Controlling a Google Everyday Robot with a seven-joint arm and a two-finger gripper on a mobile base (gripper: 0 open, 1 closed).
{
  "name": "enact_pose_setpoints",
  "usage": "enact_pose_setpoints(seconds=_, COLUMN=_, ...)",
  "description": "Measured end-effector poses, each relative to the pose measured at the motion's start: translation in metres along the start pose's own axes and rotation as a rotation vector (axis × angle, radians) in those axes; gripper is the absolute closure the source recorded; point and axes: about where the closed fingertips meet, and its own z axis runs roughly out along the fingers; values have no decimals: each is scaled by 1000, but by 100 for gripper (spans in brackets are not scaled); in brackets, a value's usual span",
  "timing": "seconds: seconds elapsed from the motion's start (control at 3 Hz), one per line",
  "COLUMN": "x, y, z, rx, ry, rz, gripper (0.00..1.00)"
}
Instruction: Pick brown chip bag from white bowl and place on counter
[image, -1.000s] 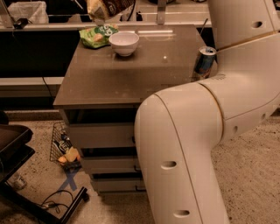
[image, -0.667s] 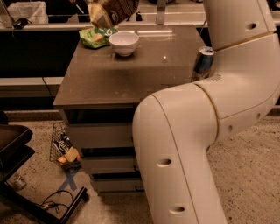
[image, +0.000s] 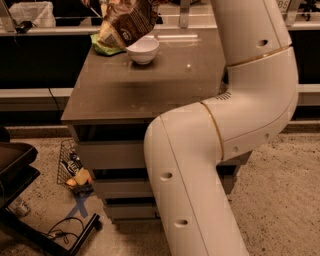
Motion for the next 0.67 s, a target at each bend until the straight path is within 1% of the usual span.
enact_pose_setpoints(seconds=0.33, x=-18, y=2, z=-8, rx=35, ry=-67, rz=-22, gripper=82)
enact_pose_setpoints(seconds=0.67, x=-25, y=-1, z=-3, rx=42, ry=-88, rz=-22, gripper=59)
